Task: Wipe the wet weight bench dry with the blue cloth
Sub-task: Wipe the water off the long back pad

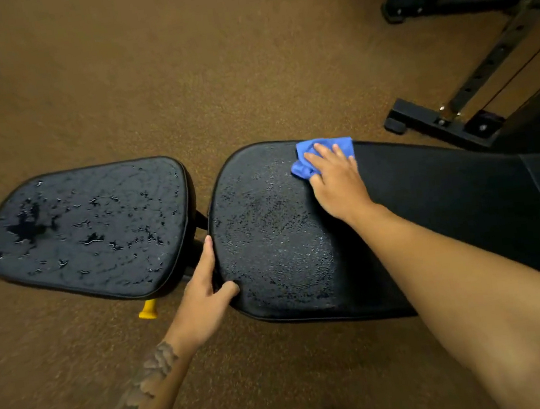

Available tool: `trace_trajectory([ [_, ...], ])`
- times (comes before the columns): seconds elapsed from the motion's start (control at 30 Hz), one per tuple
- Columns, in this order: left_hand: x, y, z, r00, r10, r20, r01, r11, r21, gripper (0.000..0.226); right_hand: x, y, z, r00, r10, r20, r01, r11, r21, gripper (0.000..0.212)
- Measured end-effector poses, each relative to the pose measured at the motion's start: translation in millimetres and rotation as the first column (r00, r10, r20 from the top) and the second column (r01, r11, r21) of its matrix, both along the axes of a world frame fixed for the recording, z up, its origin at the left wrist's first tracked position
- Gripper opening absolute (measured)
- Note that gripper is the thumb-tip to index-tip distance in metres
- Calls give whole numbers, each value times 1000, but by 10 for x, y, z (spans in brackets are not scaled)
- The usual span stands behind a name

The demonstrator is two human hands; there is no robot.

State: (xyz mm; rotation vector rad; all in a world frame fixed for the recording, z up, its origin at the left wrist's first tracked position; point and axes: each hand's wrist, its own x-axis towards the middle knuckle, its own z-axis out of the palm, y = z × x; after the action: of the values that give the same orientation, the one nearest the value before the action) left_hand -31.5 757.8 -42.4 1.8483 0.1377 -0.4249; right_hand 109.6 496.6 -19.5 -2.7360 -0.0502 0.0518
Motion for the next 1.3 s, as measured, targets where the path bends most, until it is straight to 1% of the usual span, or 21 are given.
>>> trace_trajectory([
  [0.07,6,7,-13,1000,1,2,-1,1000,-7,95,96,250,-7,998,62,-9,-62,998,-5,48],
  [0.13,6,22,-29,1000,0,3,0,1000,0,98,-51,374,-12,975,221,-21,-220,974,44,51],
  [0.23,7,27,-22,1000,-10,4,10,1000,-1,97,-604,192,36,854,519,-23,-517,854,64,55],
  [0.27,10,26,-19,1000,-16,1,16,1000,-1,95,-755,30,34,818,574,-31,-572,818,61,55],
  [0.3,14,29,-15,1000,-25,-3,25,1000,4,94,-840,-161,24,809,586,-32,-584,810,57,54],
  [0.33,16,35,-15,999,-32,-5,32,999,8,93,-859,-354,17,831,555,-28,-553,831,53,53],
  [0.37,15,42,-17,999,-38,-7,38,999,11,94,-819,-526,7,874,485,-21,-484,874,47,53],
  [0.43,8,54,-12,999,-46,-9,46,999,6,96,-587,-727,-9,962,274,3,-274,961,38,53],
  [0.47,7,51,-3,999,-47,-12,47,999,2,96,-416,-746,-4,989,151,7,-151,988,37,52],
  [0.53,0,38,17,999,-40,-9,40,999,6,95,-44,-635,17,999,-38,10,38,999,26,46],
  [0.6,-4,18,45,999,-36,4,36,999,14,92,268,-422,28,994,-106,23,107,994,-11,41],
  [0.63,-4,13,53,999,-39,11,39,999,22,91,387,-299,31,994,-102,28,103,994,-29,39],
  [0.7,-4,12,47,999,-50,19,49,998,48,93,526,-36,33,999,-34,9,34,999,-36,39],
  [0.77,-2,30,37,999,-47,17,46,997,55,96,503,230,32,997,83,-2,-83,996,-19,41],
  [0.83,-1,30,24,999,-35,8,34,999,41,96,277,395,31,977,214,-14,-213,976,37,47],
  [0.93,-3,7,21,1000,-21,16,21,999,42,94,-342,304,31,889,457,-29,-453,887,94,54],
  [1.0,4,15,16,999,-27,17,26,999,37,91,-712,36,27,822,567,-44,-561,822,100,53],
  [1.03,8,23,8,999,-35,13,34,999,35,90,-806,-128,21,820,571,-50,-565,819,99,53],
  [1.1,7,35,-2,999,-47,-2,47,999,27,89,-798,-396,28,876,480,-47,-476,876,83,54],
  [1.2,0,44,-16,998,-55,-2,55,998,13,89,-431,-425,19,974,225,1,-225,974,32,53],
  [1.3,4,74,-66,998,-59,14,59,998,30,88,110,-82,-26,1000,12,28,-11,999,-30,49],
])
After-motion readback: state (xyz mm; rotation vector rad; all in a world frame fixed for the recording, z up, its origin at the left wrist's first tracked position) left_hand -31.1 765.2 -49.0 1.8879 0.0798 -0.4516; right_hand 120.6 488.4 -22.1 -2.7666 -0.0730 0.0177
